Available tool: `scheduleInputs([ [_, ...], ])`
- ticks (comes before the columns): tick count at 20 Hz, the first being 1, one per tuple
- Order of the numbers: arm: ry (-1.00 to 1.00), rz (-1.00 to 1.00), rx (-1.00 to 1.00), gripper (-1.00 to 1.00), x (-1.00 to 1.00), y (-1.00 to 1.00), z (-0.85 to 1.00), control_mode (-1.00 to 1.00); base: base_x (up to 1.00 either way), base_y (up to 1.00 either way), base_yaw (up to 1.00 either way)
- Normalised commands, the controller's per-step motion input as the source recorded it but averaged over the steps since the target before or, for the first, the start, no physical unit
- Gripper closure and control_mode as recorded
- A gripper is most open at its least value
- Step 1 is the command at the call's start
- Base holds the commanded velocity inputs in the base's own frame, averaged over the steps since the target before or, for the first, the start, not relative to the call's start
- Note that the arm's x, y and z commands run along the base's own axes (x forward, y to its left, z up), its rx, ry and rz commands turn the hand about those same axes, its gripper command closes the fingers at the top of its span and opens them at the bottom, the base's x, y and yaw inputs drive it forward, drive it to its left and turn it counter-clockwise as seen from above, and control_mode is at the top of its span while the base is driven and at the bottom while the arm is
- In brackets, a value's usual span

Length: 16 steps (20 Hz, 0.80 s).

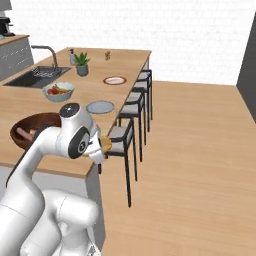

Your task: Place one bun and one sausage from the bowl on each plate.

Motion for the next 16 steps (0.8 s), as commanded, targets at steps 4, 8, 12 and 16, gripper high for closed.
scheduleInputs([
  [4,0.0,0.0,0.0,1.0,0.0,0.0,0.0,1.0,0.55,-1.0,0.14],
  [8,0.0,0.0,0.0,1.0,0.0,0.0,0.0,1.0,0.98,-0.83,0.4],
  [12,0.0,0.0,0.0,1.0,0.0,0.0,0.0,1.0,0.99,-0.62,0.51],
  [16,0.0,0.0,0.0,1.0,0.0,0.0,0.0,1.0,0.64,-0.45,0.63],
])
